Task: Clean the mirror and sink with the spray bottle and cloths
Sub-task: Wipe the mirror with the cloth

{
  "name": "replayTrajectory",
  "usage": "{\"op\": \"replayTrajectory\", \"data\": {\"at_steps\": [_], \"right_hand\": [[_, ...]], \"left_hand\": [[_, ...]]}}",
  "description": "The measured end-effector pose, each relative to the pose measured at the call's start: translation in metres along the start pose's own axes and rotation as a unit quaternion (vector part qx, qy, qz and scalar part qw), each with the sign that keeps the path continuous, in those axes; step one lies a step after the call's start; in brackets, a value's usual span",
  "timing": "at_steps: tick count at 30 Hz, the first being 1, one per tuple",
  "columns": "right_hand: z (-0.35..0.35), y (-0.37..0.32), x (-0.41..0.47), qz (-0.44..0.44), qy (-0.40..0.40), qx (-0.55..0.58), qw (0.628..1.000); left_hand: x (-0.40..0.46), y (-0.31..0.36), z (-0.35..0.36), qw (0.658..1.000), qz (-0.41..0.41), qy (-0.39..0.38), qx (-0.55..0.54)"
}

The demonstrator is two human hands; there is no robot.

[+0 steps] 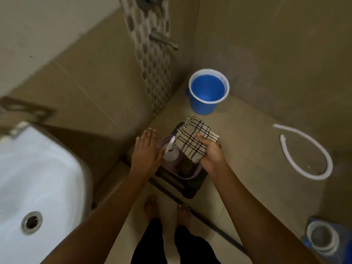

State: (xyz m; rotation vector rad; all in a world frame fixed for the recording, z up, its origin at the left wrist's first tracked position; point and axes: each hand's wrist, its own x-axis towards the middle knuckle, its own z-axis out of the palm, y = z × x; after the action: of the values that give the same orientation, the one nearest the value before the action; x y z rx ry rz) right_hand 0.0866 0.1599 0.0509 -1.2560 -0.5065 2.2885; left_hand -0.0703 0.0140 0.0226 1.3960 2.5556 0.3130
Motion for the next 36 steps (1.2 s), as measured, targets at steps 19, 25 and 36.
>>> {"op": "replayTrajectory", "data": {"at_steps": [19, 25, 36], "right_hand": [[0.198, 0.092, -0.112, 0.03, -0.217, -0.147, 0.965], [0.237, 0.142, -0.175, 0.029, -0.283, -0.18, 0.941], [0.308, 0.196, -0.308, 0.01, -0.366, -0.191, 0.911]], "left_hand": [[-0.172, -0.12, -0.18, 0.955, -0.204, 0.206, 0.064], [-0.251, -0.152, -0.22, 0.931, -0.244, 0.263, 0.069], [-0.376, -0.187, -0.307, 0.883, -0.28, 0.363, 0.104]]}}
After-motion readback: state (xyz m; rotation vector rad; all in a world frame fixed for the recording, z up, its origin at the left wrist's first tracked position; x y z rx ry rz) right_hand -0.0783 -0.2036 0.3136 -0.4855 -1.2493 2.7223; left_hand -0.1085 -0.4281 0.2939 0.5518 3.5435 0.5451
